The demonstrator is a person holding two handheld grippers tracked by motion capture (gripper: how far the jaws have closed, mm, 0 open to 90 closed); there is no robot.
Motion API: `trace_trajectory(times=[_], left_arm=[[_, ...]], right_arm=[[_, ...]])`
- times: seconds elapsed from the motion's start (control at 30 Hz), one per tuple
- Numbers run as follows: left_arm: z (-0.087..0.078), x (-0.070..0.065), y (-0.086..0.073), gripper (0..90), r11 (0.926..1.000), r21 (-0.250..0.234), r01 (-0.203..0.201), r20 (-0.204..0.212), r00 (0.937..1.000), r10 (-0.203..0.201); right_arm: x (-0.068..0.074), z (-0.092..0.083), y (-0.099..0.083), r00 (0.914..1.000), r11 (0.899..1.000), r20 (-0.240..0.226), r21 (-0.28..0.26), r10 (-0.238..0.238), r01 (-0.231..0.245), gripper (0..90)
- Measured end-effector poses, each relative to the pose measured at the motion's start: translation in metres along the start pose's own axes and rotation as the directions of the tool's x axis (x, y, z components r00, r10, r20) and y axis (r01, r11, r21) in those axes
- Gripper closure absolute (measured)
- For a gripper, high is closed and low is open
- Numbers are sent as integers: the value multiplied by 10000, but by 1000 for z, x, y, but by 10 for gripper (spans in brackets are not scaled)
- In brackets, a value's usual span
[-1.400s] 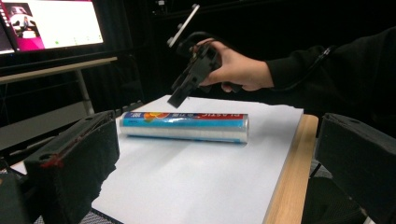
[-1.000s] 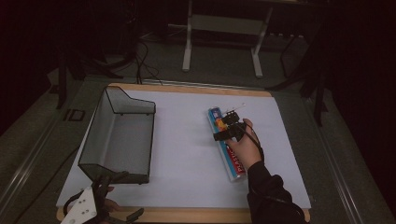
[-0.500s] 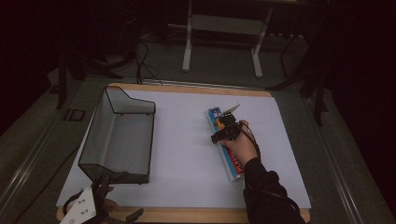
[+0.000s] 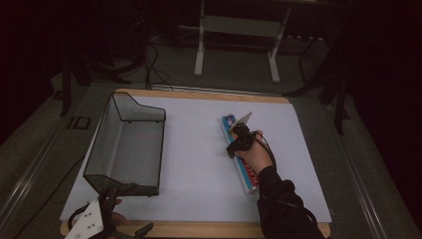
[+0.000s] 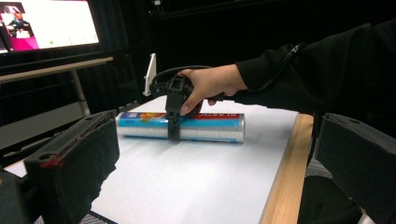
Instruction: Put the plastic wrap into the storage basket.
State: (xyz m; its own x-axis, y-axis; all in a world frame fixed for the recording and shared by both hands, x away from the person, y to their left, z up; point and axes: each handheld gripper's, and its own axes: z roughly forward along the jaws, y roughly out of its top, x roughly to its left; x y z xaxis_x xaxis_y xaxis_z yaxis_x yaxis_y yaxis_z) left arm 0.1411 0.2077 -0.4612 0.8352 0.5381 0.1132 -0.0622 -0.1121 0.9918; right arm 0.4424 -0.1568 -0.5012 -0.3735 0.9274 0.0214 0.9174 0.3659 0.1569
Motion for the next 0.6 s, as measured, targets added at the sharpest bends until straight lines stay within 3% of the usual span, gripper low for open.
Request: trace_trajectory(times=[0.13,0.3,0.53,0.6], left_arm=[[0,0,0,6,10000,26,-30,-15,10000,30],[1,0,0,6,10000,46,-63,-32,10000,63],[1,0,-1,6,9999,112,-92,-60,9999,93],[1,0,-1,6,9999,115,-89,-58,9999,90]], right_arm=[[3,5,0,10000,9999,60,120,-44,43,290],[3,3,1,9988,9988,16,58,480,-480,310],[-2,-4,-1,9962,9964,-548,-480,674,-701,315],[1,-8,-1,9971,9951,-443,-733,627,-658,315]])
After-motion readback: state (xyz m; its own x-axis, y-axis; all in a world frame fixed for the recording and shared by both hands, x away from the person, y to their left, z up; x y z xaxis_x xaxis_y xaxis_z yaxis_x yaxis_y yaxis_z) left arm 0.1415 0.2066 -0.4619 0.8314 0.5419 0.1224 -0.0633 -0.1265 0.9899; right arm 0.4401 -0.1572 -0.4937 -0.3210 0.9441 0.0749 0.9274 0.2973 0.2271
